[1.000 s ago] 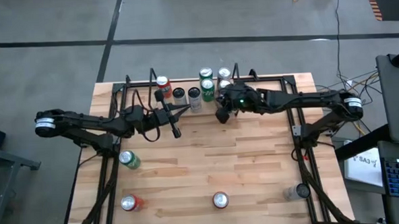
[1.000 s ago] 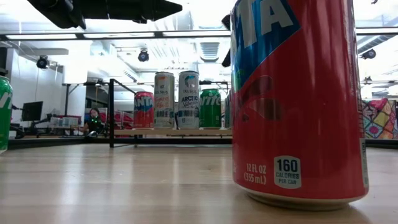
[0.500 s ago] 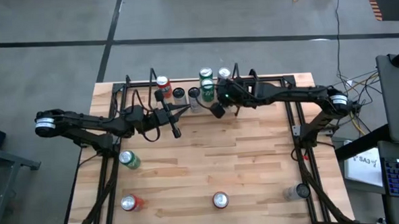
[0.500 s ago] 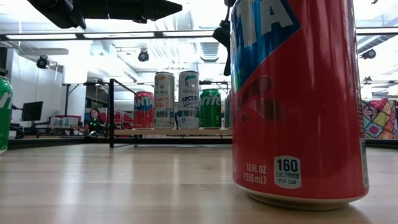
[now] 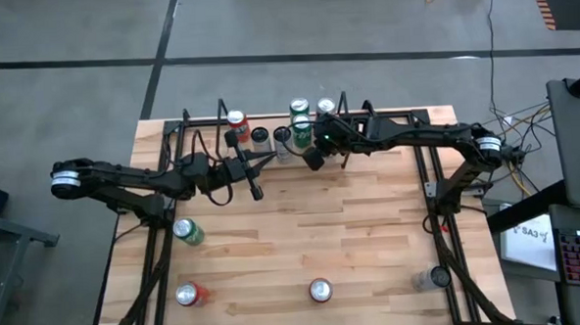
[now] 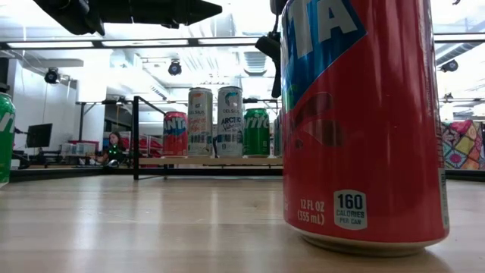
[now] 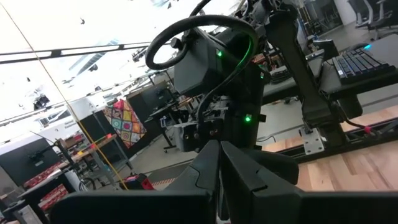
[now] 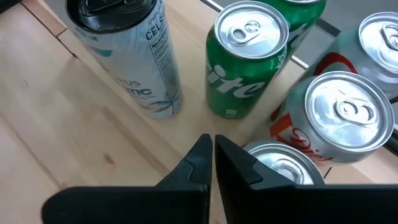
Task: Sort soda cans
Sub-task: Put the red silver soda can on the shelf and align it with the other red silver soda cans
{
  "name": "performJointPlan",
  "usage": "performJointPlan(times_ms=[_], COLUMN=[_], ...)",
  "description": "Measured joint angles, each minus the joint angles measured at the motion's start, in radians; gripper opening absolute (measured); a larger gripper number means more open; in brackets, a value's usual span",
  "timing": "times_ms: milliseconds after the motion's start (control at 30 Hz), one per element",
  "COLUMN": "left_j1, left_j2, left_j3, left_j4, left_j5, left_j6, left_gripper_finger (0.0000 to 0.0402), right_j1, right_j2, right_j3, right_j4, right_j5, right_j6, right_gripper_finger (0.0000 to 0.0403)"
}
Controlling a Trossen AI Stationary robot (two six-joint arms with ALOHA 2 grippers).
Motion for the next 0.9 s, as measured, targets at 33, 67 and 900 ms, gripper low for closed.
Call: performJointPlan(times_ms=[33, 67, 900], left_j1=[0.000, 0.000, 0.000], left_j2=[0.000, 0.000, 0.000], left_j3=[0.000, 0.000, 0.000], left_j4=[0.000, 0.000, 0.000], left_j5=[0.000, 0.000, 0.000], left_j6=[0.000, 0.000, -0.001], left_gripper_finger=[0.0000, 0.0000, 0.0000], right_j1=[0.000, 0.000, 0.000], right_j2=[0.000, 0.000, 0.042], right_j3=[0.000, 0.000, -0.010], right_j4=[0.000, 0.000, 0.008], right_j5=[0.000, 0.000, 0.056], right_j6=[0.001, 0.002, 0.003], right_gripper_finger=[0.0009, 0.0009, 0.0009])
